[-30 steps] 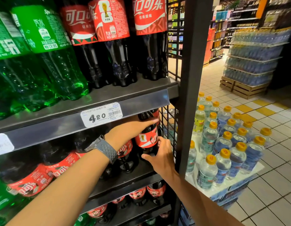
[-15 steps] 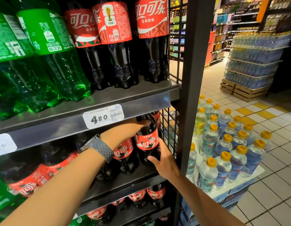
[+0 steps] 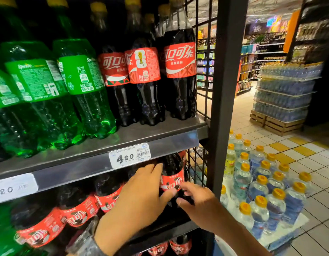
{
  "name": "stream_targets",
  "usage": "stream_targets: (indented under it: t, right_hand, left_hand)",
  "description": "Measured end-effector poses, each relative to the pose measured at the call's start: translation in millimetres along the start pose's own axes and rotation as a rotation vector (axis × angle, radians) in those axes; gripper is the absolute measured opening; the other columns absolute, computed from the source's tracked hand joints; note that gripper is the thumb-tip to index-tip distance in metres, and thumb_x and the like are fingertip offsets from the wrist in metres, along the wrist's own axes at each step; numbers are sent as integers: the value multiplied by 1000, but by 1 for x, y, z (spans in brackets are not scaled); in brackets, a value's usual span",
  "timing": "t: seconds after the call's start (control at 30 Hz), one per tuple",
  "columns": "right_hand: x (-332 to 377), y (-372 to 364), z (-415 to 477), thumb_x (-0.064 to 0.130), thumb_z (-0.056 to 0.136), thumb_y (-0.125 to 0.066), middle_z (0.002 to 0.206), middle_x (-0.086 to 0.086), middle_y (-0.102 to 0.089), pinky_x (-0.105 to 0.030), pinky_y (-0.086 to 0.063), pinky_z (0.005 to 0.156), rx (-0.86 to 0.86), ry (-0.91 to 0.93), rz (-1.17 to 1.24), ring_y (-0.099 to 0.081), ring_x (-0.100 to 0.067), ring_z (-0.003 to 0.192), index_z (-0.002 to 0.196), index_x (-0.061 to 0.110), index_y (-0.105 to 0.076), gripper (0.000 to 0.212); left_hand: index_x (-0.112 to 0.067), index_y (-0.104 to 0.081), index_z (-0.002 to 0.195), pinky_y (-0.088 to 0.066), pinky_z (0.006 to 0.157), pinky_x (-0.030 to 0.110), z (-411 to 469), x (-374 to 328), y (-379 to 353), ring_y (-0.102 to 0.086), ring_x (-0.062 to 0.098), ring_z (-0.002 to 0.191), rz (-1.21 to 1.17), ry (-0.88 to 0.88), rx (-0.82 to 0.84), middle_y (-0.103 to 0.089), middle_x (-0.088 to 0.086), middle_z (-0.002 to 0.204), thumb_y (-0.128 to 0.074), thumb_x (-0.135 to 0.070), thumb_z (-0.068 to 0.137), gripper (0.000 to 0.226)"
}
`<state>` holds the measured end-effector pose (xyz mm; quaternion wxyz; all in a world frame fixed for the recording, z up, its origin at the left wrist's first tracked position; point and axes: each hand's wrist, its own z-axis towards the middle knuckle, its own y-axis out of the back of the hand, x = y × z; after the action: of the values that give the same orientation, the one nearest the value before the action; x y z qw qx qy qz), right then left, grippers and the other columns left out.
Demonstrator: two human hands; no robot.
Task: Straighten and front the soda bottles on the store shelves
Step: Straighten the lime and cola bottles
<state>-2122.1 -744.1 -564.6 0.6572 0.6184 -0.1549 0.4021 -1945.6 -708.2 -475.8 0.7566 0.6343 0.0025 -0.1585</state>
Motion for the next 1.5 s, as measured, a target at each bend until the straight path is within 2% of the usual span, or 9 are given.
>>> stream_targets:
  t: [0.07, 0.13, 0.33, 0.53, 0.73, 0.87, 0.93, 1.1, 1.5]
  right_hand:
    - [32, 36, -4, 40, 84, -53, 83, 15, -68, -16, -50, 70, 1, 87, 105, -63, 2, 79, 100, 31, -65, 22]
    - [64, 64, -1, 40, 84, -54, 80, 16, -68, -12, -49, 64, -143, 204, 176, -64, 0, 75, 91, 32, -65, 16]
    - [117, 97, 33, 41, 88, -56, 122, 19, -54, -20, -44, 92, -521, 334, 230, -53, 2, 110, 124, 41, -46, 37]
    - [145, 113, 70, 31, 92, -57, 153, 7, -24, -29, -23, 115, -685, 319, 120, -20, -7, 141, 149, 23, -18, 70]
    - [156, 117, 101, 36, 93, -55, 159, 2, -6, -29, -14, 117, -730, 261, 29, -6, -11, 146, 152, 18, -1, 82]
    - [152, 119, 114, 38, 90, -60, 158, 3, -3, -24, -14, 112, -787, 224, -36, -5, -13, 145, 152, 16, 0, 89]
    - [152, 117, 116, 42, 88, -61, 157, 0, -6, -28, -21, 111, -827, 192, -159, -9, -17, 144, 151, 15, -2, 91]
    - [150, 114, 119, 44, 80, -70, 150, -10, -19, -34, -41, 102, -874, 111, -394, -24, -24, 137, 151, 11, -4, 102]
    - [146, 111, 109, 23, 92, -57, 154, -7, -16, -34, -39, 107, -874, 191, -315, -22, -22, 141, 152, 11, -9, 78]
  left_hand:
    - [-43, -46, 124, -43, 97, 24, -9, -3, 28, -46, -3, 112, -90, -83, 56, -49, -25, 122, -44, -71, 80, 52]
    - [-47, -51, 119, -48, 87, 19, -11, -12, 63, -54, -9, 98, -204, -149, 7, -58, -29, 108, -47, -69, 79, 46]
    - [-31, -60, 115, -50, 80, 26, 14, -25, 148, -63, -2, 85, -376, -209, -450, -67, -16, 95, -61, -35, 86, 29]
    - [-14, -50, 132, -43, 97, 33, 57, -20, 207, -55, 17, 109, -121, -248, -833, -57, 1, 121, -65, -20, 87, 48]
    - [-15, -36, 144, -43, 89, 36, 104, -22, 249, -53, 31, 112, 48, -139, -759, -57, 15, 119, -59, -35, 90, 61]
    - [-24, -23, 151, -39, 74, 27, 124, -22, 259, -57, 19, 86, 71, -89, -584, -62, 5, 108, -57, -37, 91, 70]
    - [-28, -22, 151, -37, 76, 24, 133, -22, 262, -59, 19, 97, 46, -70, -503, -61, 4, 119, -57, -35, 92, 68]
    - [-26, -33, 147, -42, 93, 32, 148, -32, 272, -47, 29, 125, 27, -34, -486, -44, 9, 143, -60, -25, 91, 62]
    - [-20, -66, 111, -51, 81, 32, 162, -47, 279, -63, 26, 98, 40, 72, -657, -68, 5, 106, -68, -40, 84, 33]
